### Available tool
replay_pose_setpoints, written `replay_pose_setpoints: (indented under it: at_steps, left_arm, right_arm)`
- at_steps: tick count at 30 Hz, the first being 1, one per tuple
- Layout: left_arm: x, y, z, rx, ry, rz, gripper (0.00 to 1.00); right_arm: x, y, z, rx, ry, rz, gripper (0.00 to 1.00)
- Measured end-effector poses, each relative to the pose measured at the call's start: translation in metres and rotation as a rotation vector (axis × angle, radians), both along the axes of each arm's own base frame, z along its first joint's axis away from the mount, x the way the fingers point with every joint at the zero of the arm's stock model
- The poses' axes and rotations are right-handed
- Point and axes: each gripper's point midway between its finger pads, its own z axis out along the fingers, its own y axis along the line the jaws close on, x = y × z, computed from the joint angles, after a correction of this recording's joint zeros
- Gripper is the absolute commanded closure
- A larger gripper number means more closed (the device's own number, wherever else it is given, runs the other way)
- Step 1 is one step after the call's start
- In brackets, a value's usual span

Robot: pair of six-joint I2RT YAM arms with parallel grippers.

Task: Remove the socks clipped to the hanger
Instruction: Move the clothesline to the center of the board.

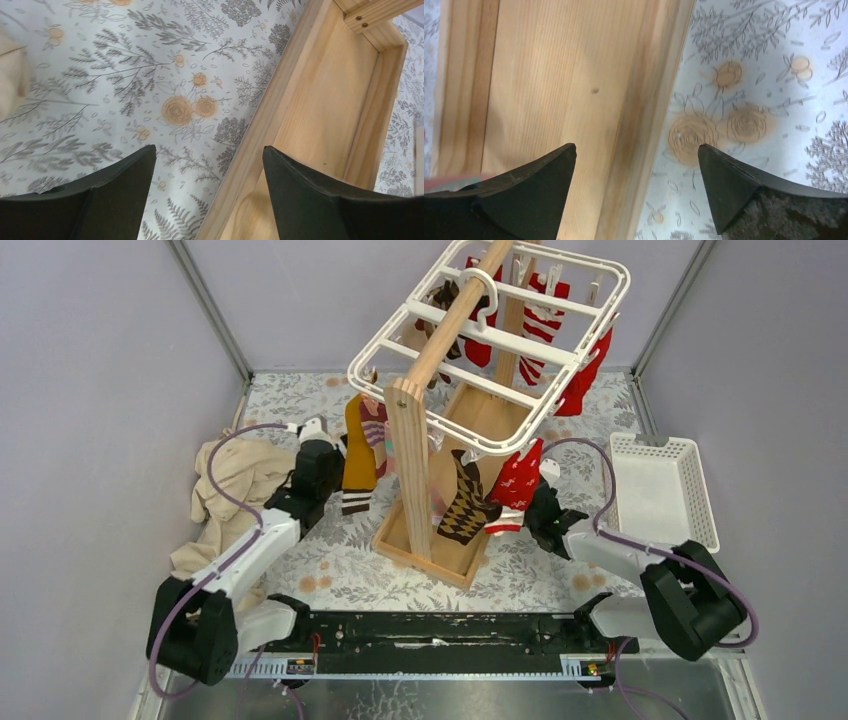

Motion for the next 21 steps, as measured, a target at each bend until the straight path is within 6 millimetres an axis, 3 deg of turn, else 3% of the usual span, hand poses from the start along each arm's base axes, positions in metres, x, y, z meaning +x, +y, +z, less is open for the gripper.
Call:
replay_pose_setpoints:
  at_steps: [4, 10, 15, 21]
  left_arm:
    - [-0.023, 0.008, 0.008, 0.003, -0.018, 0.013, 0.25]
    - [-0.044, 0.009, 0.017, -0.005, -0.031, 0.008, 0.49]
    - [-0.052, 0.009, 0.023, -0.008, -0.038, 0.002, 0.49]
    - [-0.053, 0.009, 0.023, -0.008, -0.035, 0.003, 0.48]
  right_arm:
    - [-0.026, 0.002, 0.008, 0.038, -0.002, 0.066, 0.07]
    - [-0.065, 0.024, 0.025, 0.065, 0.005, 0.220, 0.11]
    - [-0.117, 0.042, 0.015, 0.019, 0.093, 0.386, 0.12]
    - [-0.174, 0.059, 0.010, -0.018, 0.149, 0.566, 0.21]
